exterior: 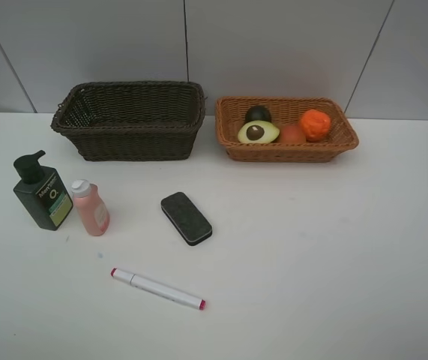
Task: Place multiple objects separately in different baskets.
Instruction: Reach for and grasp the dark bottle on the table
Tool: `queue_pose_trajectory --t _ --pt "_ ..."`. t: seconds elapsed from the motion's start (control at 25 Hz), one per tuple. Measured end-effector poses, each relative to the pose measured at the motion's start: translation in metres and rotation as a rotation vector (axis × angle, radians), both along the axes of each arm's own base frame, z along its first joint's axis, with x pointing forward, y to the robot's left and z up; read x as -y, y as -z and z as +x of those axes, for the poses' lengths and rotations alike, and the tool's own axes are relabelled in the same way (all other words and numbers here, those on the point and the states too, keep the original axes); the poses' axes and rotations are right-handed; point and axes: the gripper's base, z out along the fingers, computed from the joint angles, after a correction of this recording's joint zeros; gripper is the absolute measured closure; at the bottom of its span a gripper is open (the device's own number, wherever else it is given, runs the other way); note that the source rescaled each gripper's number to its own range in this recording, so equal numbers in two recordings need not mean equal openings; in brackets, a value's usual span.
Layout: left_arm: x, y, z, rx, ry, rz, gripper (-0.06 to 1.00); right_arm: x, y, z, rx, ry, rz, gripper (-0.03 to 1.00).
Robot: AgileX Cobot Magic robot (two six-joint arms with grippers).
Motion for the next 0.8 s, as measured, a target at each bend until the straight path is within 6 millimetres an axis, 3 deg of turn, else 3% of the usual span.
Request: queue_pose_trajectory --t 0.4,0.8 --pt "0.000 0.000 0.000 0.000 0.000 0.000 -0.06 0.000 0.009 -0.018 0.058 0.191 0.011 0.03" --pt "0.000 0.000 0.000 0.000 0.000 0.000 -0.06 0.006 0.009 -0.018 0.058 0.296 0.047 0.03"
